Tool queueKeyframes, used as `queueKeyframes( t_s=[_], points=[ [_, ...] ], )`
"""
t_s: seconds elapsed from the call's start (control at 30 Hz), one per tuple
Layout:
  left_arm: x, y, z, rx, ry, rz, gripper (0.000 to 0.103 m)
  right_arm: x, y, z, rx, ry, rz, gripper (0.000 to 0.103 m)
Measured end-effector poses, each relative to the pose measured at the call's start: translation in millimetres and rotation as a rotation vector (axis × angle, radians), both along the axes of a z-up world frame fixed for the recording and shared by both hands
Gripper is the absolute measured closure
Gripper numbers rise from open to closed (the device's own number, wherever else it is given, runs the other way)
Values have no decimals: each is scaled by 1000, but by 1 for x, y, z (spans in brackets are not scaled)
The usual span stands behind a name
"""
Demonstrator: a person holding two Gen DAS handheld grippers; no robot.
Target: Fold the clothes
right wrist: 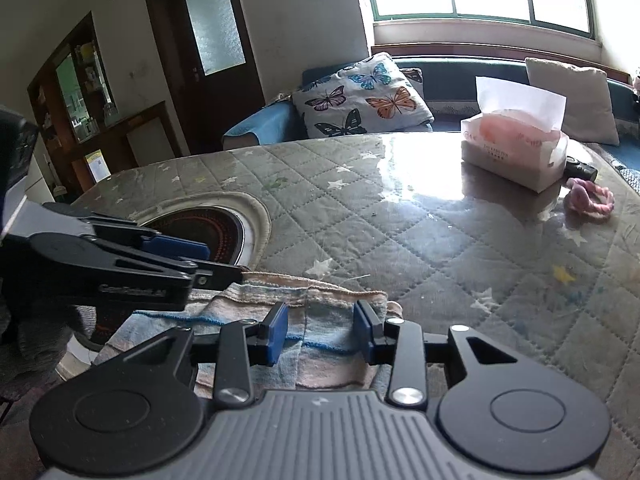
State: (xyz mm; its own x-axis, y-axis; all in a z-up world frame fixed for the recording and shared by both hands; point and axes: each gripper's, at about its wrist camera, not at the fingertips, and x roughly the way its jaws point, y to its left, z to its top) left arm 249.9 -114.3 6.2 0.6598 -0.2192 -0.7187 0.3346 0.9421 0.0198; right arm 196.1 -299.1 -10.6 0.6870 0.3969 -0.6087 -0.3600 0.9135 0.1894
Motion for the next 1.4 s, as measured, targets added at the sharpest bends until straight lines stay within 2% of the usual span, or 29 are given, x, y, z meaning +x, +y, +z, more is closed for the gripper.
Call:
queueKeyframes(
  t_s=[0.23, 0.33, 0.4, 0.47, 0.5, 0.57, 0.67, 0.7, 0.73, 0.97, 1.03, 1.1, 1.33, 1.4],
  points=[
    [-4, 7, 4, -14, -1, 26, 51, -4, 2, 4, -5, -10, 3, 66],
    [-15, 11, 11, -20, -17, 37, 39, -15, 4, 12, -2, -23, 17, 58],
    [-24, 16, 16, -24, -29, 51, 25, -25, 6, 16, -8, -34, 32, 52],
    [-33, 21, 20, -36, -38, 66, 19, -38, 10, 19, -13, -42, 51, 49],
    [-38, 23, 22, -42, -42, 73, 12, -44, 12, 20, -22, -48, 60, 47],
    [-47, 29, 26, -53, -52, 85, 5, -59, 16, 21, -46, -66, 74, 46],
    [-62, 37, 30, -64, -63, 98, 0, -78, 21, 19, -70, -74, 87, 41],
    [-67, 39, 31, -68, -63, 102, 0, -85, 23, 18, -82, -77, 91, 31],
    [-71, 41, 32, -73, -63, 105, 0, -92, 24, 17, -101, -85, 93, 29],
    [-97, 47, 28, -81, -46, 109, 0, -134, 34, 5, -203, -124, 94, 27],
    [-104, 46, 27, -78, -45, 104, 0, -144, 38, 0, -252, -146, 95, 20],
    [-111, 45, 25, -74, -43, 99, 0, -154, 39, -3, -285, -157, 98, 20],
    [-136, 41, 12, -37, -35, 69, 0, -166, 33, 3, -293, -184, 80, 18],
    [-144, 39, 7, -23, -33, 58, 0, -167, 30, 6, -283, -199, 61, 15]
  ],
)
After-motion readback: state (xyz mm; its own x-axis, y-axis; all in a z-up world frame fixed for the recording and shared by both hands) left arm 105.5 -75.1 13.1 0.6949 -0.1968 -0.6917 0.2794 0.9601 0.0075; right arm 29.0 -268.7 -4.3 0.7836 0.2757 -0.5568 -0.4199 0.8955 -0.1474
